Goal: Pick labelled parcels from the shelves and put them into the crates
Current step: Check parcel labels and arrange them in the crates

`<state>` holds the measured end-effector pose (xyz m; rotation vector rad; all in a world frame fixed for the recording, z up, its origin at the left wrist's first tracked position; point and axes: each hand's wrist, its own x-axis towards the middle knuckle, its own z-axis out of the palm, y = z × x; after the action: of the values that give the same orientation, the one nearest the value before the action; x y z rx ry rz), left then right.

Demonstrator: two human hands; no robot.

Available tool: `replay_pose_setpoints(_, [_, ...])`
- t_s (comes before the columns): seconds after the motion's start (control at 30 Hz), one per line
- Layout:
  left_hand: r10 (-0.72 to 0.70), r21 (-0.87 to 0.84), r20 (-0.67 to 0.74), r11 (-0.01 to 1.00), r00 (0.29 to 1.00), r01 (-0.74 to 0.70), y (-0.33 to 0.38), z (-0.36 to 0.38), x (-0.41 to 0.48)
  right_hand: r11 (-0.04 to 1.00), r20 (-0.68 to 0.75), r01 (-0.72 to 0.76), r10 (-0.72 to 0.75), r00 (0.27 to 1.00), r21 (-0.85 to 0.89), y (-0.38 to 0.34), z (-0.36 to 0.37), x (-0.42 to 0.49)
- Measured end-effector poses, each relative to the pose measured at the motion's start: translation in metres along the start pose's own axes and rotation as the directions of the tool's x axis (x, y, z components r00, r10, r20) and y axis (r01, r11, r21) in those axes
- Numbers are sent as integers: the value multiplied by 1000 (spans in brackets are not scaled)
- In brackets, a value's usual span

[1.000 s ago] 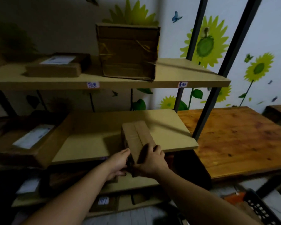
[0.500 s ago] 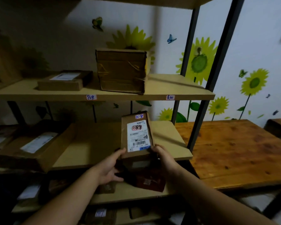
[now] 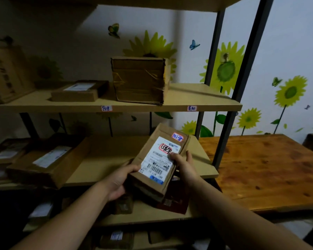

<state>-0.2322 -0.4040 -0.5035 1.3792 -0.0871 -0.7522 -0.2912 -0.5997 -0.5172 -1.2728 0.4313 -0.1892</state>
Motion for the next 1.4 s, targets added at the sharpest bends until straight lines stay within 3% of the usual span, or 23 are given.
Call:
replay_pose_setpoints(0.1, [39,59,-34,998,999,-37,12,-15,-4,998,-17,32,-33,999,-52,-4,-2,0])
replay_pose_setpoints(0.2, [46,150,-54,988,997,-38,25,-30,-5,998,-12,-51,50,999,-44,-15,-12,3])
replay_pose_setpoints(0.3, [154,128,-187,983,970,-132,28,-30,4,997,-52,-70,71,996,17,-17,-14,5])
replay_pose_setpoints(0.4, [13,23,-162,1000,987,-9,13,-15,5,993,-123,-26,41,992,117,-4,-6,6])
replay_pose_setpoints(0.6, [43,-60,-240,996,970,-59,13,-26,2,995,41,-95,96,995,-27,-1,-12,-6])
replay_pose_setpoints(0.67, [47,13,-206,999,977,-45,22,-37,-2,987,15,-78,81,997,-144,-6,-21,-1])
replay_pose_setpoints(0.77, [101,111,-164,990,981,-84,34,-40,-3,975,138,-106,134,981,-193,-13,-21,-1])
replay_pose_setpoints(0.87, [188,-18,-330,979,925,-205,37,-29,4,972,119,-126,152,981,-200,-10,-13,-5])
replay_pose_setpoints(1.0, [164,-106,-436,967,885,-232,7,-8,1,996,88,-52,58,994,-75,3,1,-16])
replay_pose_setpoints(1.07, [120,-133,-398,973,909,-187,-14,-1,-5,999,90,-38,37,995,7,12,9,-22])
replay_pose_setpoints(1.17, [82,-15,-143,996,986,-85,-28,9,-19,1000,123,-9,6,992,20,22,17,-28])
replay_pose_setpoints(1.4, [288,105,-68,954,955,-280,-25,-8,-38,988,240,122,-97,966,-90,19,11,-48])
